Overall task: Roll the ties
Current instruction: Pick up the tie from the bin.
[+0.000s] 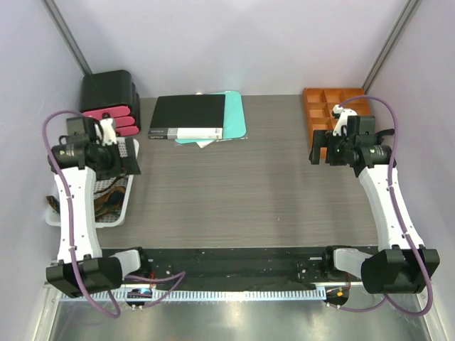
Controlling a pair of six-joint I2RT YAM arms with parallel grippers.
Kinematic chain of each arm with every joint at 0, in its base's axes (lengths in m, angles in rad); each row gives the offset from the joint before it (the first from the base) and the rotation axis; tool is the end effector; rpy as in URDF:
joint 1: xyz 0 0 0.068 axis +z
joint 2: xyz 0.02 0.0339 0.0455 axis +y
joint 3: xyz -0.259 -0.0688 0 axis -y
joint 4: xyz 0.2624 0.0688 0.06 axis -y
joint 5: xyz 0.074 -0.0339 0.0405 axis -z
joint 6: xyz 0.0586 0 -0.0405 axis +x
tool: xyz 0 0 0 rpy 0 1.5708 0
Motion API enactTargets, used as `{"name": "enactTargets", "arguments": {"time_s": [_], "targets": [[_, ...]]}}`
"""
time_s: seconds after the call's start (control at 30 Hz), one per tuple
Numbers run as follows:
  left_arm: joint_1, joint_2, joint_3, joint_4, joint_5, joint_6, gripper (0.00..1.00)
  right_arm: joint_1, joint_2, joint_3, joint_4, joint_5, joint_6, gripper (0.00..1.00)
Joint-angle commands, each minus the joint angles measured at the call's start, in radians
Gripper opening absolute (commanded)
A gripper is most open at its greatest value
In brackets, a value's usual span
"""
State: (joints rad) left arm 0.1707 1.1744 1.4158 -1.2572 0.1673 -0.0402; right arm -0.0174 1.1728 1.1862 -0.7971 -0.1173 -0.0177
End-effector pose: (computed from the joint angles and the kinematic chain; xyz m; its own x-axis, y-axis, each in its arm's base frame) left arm 0.2282 0.0294 0.3614 -0.8336 -0.1839 -0.5208 -0.1146 0.9800 -0.1626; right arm 0.2749 0.0021 0.3224 -0.7045 -0.0053 -0.7097 -0.0781 0.9945 0.0701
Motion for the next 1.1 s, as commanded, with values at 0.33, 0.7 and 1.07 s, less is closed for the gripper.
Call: {"name": "enactTargets", "arguments": {"time_s": [0.33,0.7,1.07], "targets": [[0.325,0.361,0.349,-0.208,0.011,0.684,1.0,-0.006,0.042,0.053,-0.008,-0.056,-0.024,1.0],[0.334,0.458,0.15,-0.111,-0.034,1.025,1.0,-0.004,0.053,0.056,-0.017,-0.068,-0.033,1.0],[0.334,0.534,-0.089,0.09,-0.086,1.126,1.0,-0.007,0.071,0.069,-0.028,-0.085,-0.037,1.0]]}}
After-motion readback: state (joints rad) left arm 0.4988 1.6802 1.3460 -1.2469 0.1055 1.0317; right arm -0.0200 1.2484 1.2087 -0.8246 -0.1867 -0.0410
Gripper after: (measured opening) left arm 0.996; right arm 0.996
